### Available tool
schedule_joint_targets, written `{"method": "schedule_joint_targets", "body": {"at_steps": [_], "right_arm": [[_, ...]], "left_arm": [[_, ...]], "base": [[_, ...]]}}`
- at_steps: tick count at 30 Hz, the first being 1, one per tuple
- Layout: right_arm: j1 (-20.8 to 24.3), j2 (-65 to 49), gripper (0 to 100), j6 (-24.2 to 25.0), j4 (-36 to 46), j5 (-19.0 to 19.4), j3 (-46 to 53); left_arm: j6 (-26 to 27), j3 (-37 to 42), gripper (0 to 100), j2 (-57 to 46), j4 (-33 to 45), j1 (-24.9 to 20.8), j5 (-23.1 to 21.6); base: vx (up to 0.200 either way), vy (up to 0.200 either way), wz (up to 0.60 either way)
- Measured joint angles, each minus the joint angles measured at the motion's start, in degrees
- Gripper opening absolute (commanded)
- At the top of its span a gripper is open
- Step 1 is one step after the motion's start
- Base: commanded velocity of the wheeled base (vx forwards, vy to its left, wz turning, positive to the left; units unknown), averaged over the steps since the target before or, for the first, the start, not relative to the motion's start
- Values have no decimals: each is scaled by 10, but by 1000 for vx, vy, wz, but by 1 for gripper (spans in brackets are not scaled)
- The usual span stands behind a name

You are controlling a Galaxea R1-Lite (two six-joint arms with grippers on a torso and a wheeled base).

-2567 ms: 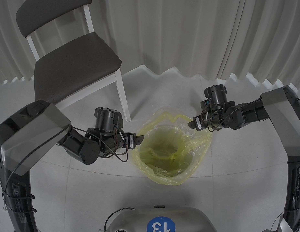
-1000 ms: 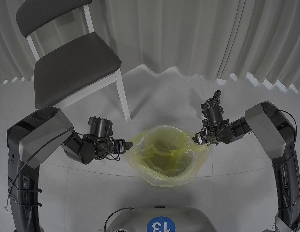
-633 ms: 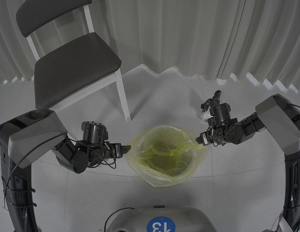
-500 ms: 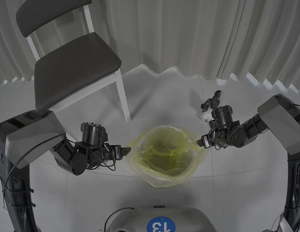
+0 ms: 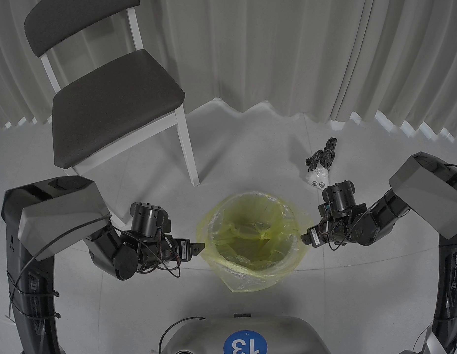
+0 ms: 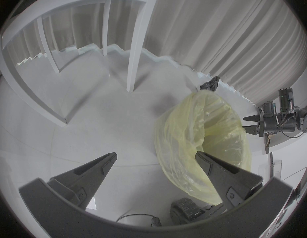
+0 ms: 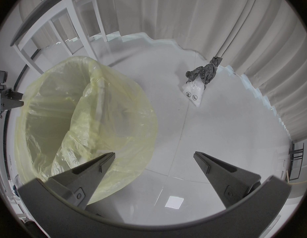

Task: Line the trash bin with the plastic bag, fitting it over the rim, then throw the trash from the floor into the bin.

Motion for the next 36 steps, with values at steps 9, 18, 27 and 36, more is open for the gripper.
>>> {"method": "schedule_joint_targets", "body": {"at_steps": [9, 18, 27, 36], "right_arm": [[-3, 42, 100, 2, 1, 5, -22], [-10, 89, 100, 3, 57, 8, -102], [-20, 118, 100, 7, 117, 2, -177], [-24, 127, 100, 10, 166, -17, -197]], "left_arm": [[21, -18, 100, 43, 3, 3, -8], [22, -93, 100, 95, 28, 4, -4], [22, -126, 100, 127, 40, 13, 21], [20, -109, 100, 126, 36, 28, 25]], "base": [[0, 0, 0], [0, 0, 0], [0, 0, 0], [0, 0, 0]]}}
